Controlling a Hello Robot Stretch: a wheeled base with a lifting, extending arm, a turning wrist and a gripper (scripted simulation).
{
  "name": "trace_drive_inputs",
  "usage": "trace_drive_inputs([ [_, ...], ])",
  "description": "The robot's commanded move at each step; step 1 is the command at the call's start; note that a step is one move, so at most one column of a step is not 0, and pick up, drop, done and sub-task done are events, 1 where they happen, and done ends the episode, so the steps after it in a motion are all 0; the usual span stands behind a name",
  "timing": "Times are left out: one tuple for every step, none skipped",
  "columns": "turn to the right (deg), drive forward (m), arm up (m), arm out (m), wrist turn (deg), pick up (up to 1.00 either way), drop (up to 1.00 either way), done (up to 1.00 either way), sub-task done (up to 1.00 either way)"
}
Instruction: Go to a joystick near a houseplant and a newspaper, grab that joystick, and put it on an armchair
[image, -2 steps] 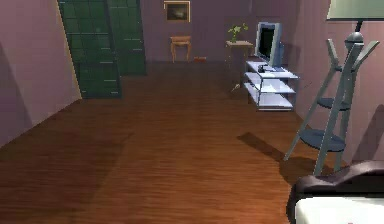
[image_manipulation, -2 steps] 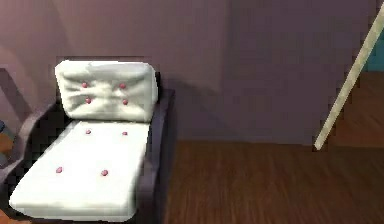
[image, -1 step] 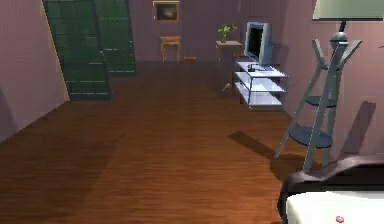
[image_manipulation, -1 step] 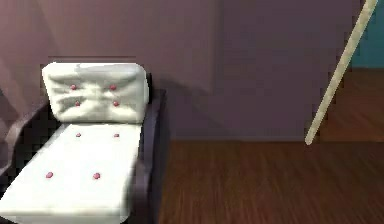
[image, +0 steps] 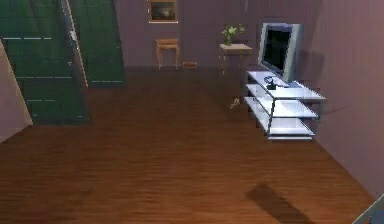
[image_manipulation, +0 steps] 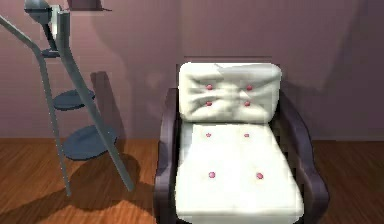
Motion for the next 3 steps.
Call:
trace_drive_inputs([
  [0.0,0.3,0.0,0.0,0.0,0.0,0.0,0.0,0.0],
  [6.0,0.0,0.0,0.0,0.0,0.0,0.0,0.0,0.0],
  [0.0,1.0,0.0,0.0,0.0,0.0,0.0,0.0,0.0],
])
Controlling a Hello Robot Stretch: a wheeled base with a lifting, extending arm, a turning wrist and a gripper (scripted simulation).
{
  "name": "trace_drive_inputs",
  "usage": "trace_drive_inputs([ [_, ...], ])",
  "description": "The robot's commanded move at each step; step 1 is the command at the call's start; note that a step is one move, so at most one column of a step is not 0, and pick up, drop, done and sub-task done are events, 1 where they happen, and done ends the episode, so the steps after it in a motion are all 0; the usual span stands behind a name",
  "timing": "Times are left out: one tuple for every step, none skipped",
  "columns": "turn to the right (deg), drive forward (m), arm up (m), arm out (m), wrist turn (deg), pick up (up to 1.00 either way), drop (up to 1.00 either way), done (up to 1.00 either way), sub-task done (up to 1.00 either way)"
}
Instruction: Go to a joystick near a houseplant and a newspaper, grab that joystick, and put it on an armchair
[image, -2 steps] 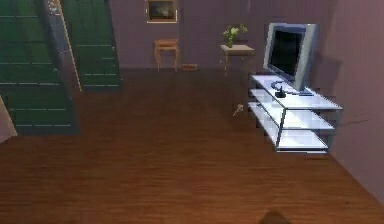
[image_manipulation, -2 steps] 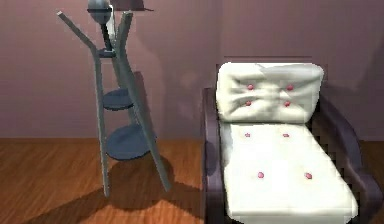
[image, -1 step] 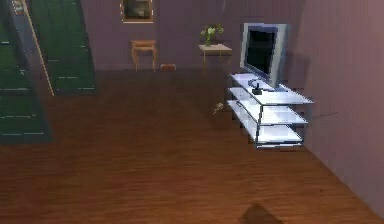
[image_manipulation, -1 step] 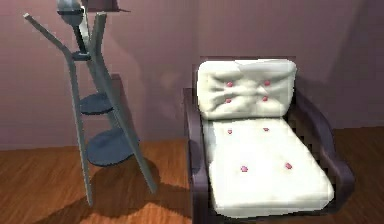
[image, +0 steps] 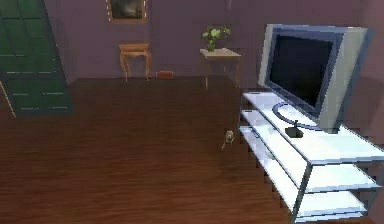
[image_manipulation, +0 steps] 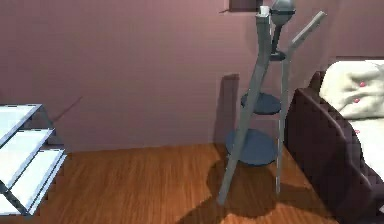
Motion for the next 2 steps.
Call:
trace_drive_inputs([
  [0.0,1.0,0.0,0.0,0.0,0.0,0.0,0.0,0.0],
  [0.0,1.0,0.0,0.0,0.0,0.0,0.0,0.0,0.0],
])
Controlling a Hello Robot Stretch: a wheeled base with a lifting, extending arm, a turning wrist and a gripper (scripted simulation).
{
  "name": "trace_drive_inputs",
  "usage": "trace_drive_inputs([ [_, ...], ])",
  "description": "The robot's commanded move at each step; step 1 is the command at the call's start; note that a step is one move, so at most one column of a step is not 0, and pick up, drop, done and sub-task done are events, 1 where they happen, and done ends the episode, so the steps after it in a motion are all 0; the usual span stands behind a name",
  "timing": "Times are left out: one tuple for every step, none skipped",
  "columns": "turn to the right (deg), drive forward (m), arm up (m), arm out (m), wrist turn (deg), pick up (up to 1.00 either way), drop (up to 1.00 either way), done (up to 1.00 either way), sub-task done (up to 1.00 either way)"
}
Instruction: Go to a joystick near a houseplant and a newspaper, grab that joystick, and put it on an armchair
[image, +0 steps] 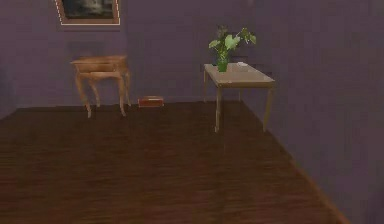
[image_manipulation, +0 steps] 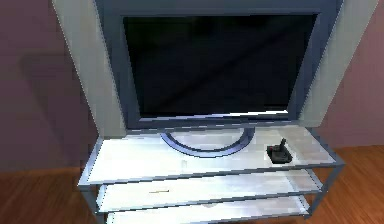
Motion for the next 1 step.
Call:
trace_drive_inputs([
  [0.0,0.55,0.0,0.0,0.0,0.0,0.0,0.0,0.0],
])
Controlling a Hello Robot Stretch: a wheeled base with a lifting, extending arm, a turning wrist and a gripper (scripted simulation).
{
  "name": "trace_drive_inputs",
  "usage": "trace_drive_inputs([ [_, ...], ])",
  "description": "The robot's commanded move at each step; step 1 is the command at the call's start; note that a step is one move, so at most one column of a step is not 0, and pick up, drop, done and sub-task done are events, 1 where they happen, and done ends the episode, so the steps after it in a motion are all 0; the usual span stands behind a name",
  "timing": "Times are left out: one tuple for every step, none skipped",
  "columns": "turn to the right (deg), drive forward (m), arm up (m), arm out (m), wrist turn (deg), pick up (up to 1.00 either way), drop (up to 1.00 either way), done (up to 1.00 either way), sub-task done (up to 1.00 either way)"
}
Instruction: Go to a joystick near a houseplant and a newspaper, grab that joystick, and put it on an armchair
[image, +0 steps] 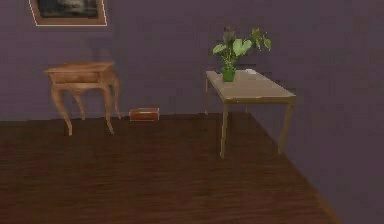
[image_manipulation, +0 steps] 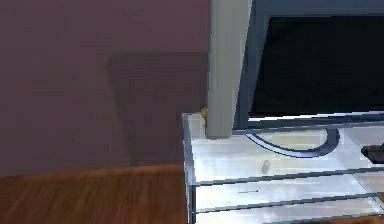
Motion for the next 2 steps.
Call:
trace_drive_inputs([
  [6.0,0.0,0.0,0.0,0.0,0.0,0.0,0.0,0.0],
  [0.0,1.0,0.0,0.0,0.0,0.0,0.0,0.0,0.0],
])
